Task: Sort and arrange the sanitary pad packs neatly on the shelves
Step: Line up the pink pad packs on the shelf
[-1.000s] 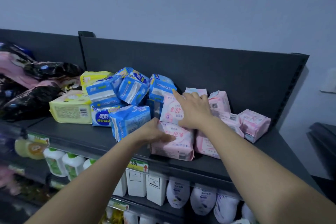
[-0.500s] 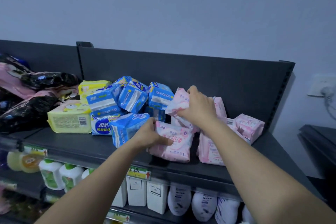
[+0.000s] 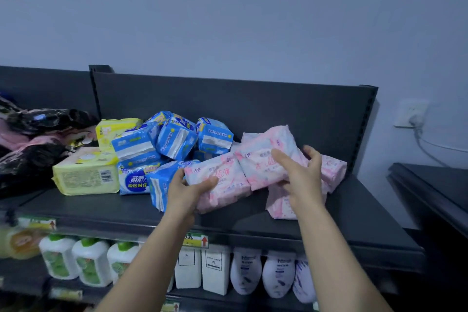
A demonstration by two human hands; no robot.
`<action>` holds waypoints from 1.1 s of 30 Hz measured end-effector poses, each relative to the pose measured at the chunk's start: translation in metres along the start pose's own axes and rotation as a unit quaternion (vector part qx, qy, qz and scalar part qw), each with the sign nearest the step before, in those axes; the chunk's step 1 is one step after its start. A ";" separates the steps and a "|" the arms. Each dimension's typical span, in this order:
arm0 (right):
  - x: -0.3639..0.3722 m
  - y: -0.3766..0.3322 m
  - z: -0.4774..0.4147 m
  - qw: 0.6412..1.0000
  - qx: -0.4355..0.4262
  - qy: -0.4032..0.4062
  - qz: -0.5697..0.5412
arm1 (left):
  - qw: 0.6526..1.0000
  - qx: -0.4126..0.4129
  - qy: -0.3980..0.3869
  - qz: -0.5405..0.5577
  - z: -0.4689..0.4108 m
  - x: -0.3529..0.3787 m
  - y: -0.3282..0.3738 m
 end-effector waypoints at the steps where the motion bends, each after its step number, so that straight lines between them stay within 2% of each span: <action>1: -0.005 0.004 0.006 1.000 0.009 0.003 -0.019 | 1.000 0.001 0.000 0.006 0.003 -0.002 -0.001; 9: -0.036 0.021 0.053 0.987 0.064 -0.002 -0.150 | 0.996 -0.025 -0.021 0.084 0.034 -0.006 -0.009; 19: -0.109 0.011 0.118 0.969 -0.024 0.161 -0.187 | 0.979 -0.065 -0.155 0.114 0.088 0.016 -0.026; 27: -0.182 -0.002 0.171 0.952 -0.044 0.245 -0.178 | 0.955 -0.175 -0.209 0.114 0.151 0.061 -0.050; 33: -0.241 -0.023 0.214 0.933 -0.086 0.295 -0.186 | 0.930 -0.197 -0.277 0.138 0.211 0.095 -0.057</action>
Point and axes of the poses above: each hand's wrist, its own z-axis away from the middle knuckle, its own x-axis out of the palm, y = z × x, the point moved 4 cm from there along -z, towards the middle knuckle, and after that the axes turned 5 degrees about x, right-handed, at the moved point
